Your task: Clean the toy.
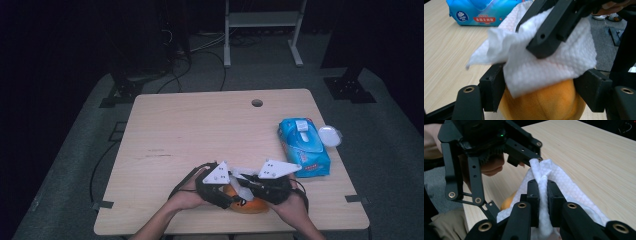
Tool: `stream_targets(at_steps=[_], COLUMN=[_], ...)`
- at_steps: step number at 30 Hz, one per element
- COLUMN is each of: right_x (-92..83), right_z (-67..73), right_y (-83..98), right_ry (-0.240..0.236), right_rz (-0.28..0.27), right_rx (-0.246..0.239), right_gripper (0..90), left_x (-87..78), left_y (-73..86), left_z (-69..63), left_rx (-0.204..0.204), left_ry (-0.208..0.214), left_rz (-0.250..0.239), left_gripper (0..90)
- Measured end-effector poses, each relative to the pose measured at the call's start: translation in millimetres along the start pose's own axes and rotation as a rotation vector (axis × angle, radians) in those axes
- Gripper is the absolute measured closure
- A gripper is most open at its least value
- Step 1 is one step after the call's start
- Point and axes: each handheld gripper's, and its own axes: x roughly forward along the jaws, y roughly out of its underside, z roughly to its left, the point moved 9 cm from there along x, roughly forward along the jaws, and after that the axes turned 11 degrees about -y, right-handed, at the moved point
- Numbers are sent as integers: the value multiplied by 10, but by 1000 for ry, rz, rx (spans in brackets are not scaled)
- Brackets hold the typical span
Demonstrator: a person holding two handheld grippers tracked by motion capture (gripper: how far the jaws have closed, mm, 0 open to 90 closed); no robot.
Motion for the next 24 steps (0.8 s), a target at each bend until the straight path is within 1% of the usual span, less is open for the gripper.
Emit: stream_targets(at_steps=[2,3,6,8,9,10,11,13,14,16,18,19,20,21,23,24], right_x=[-25,-53,-157,-230,-249,-261,-255,-215,-188,-143,-123,-115,-105,-90,-56,-44], right_z=[-37,-76,-216,-316,-340,-352,-347,-302,-273,-240,-216,-203,-186,-162,-120,-105], right_y=[-5,2,44,81,88,90,88,86,88,90,84,81,75,69,62,58], right_ry=[11,22,57,86,89,80,74,67,62,66,63,59,50,38,35,35], right_rz=[-2,-5,-13,-15,-17,-22,-21,-6,2,10,11,12,7,4,14,17], right_rx=[3,14,50,68,79,93,95,76,70,51,54,54,54,55,37,32], right_gripper=[820,820,820,820,820,820,819,819,818,817,816,816,816,815,814,814], left_x=[-5,-8,-18,-21,-20,-18,-16,-14,-13,-13,-5,7,25,51,91,97], left_y=[9,17,48,63,65,65,66,75,81,72,60,46,45,51,85,95], left_z=[6,14,45,63,70,70,72,84,96,118,132,131,128,122,105,105], left_rx=[-8,-11,-15,-27,-27,-29,-28,-33,-46,-100,-161,-195,-221,-228,-220,-220], left_ry=[6,6,12,16,18,20,19,18,17,32,50,65,73,71,72,70], left_rz=[-9,-8,-10,-8,-10,-9,-7,2,8,16,24,17,23,32,50,47], left_gripper=[300,303,307,308,308,309,308,302,284,214,167,147,133,123,119,133])
